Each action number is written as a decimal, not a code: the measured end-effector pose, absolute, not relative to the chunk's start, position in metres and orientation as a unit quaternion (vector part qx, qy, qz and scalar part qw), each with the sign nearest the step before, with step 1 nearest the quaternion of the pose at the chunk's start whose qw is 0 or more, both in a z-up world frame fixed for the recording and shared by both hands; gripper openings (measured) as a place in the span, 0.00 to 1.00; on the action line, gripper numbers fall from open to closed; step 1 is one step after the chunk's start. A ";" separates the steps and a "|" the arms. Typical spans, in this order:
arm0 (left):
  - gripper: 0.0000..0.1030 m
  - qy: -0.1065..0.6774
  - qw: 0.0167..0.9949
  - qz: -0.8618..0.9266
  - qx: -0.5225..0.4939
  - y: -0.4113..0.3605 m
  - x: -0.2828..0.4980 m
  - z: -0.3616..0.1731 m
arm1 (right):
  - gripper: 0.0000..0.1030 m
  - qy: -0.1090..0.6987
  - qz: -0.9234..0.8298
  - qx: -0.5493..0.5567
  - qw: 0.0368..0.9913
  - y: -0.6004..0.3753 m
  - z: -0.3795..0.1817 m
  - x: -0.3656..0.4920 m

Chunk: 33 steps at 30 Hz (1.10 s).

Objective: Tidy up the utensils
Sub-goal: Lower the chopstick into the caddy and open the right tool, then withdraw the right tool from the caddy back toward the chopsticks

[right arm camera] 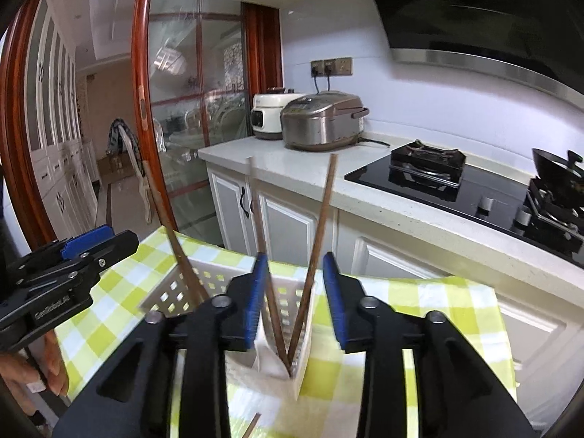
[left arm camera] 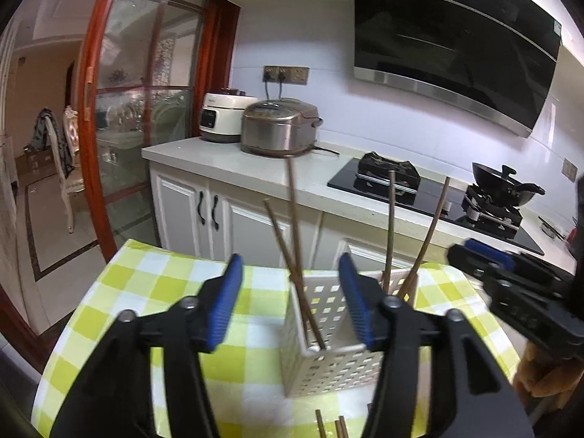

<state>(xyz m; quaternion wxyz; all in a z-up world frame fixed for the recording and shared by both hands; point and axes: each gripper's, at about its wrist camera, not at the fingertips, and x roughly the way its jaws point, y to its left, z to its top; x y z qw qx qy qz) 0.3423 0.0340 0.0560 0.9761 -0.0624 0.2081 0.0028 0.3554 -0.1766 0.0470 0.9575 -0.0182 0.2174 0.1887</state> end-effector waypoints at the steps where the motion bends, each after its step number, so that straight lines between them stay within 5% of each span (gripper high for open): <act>1: 0.61 0.208 0.976 0.006 -0.064 0.036 0.338 0.056 | 0.32 0.217 0.187 -0.017 0.958 -0.179 0.047 0.349; 8: 0.94 0.212 0.974 0.037 -0.074 0.048 0.293 0.046 | 0.46 0.231 0.180 0.000 0.956 -0.192 0.026 0.294; 24: 0.95 0.264 0.960 0.048 -0.082 0.056 0.184 -0.047 | 0.52 0.347 0.126 0.043 0.928 -0.202 -0.083 0.235; 33: 0.95 0.256 0.962 0.055 -0.072 0.054 0.175 -0.058 | 0.39 0.375 0.123 0.036 0.918 -0.187 -0.098 0.241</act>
